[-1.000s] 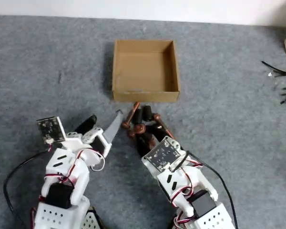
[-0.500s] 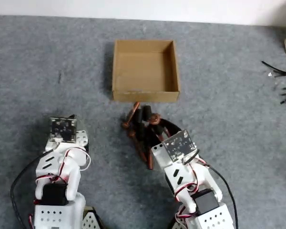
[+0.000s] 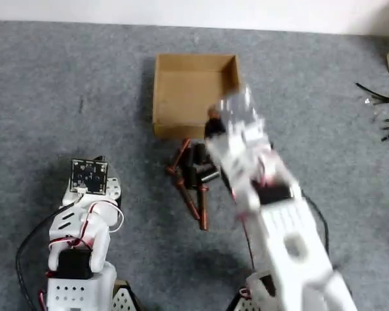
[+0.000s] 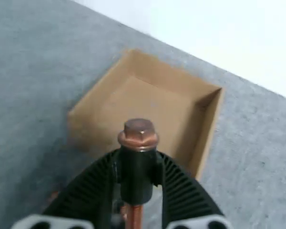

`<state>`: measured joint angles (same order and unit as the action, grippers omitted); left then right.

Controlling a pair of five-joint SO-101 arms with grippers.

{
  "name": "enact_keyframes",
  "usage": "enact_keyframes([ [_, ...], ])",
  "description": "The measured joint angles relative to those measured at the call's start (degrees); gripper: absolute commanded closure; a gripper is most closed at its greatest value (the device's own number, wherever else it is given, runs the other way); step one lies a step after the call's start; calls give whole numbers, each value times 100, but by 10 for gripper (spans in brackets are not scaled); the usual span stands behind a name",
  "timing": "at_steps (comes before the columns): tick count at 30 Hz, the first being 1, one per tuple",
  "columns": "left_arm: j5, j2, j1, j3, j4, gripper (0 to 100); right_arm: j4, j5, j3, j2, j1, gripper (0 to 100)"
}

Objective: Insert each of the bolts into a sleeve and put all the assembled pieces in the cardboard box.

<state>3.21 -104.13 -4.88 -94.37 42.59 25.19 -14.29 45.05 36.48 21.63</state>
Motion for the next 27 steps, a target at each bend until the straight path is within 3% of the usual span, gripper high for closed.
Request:
enact_keyframes([
  [6,0,0,0,-62,-62,993,-18,44,-2532,-3226,-299,993],
  [10,0,0,0,-97,-193,993,-18,624,-3868,-4703,-466,993],
  [18,0,0,0,-105,-220,993,-18,1204,-4958,-5626,-607,982],
  [25,0,0,0,-105,-220,993,185,1222,-4993,-5635,-607,689],
  [27,0,0,0,-105,-220,993,360,1222,-5073,-5635,-607,663],
])
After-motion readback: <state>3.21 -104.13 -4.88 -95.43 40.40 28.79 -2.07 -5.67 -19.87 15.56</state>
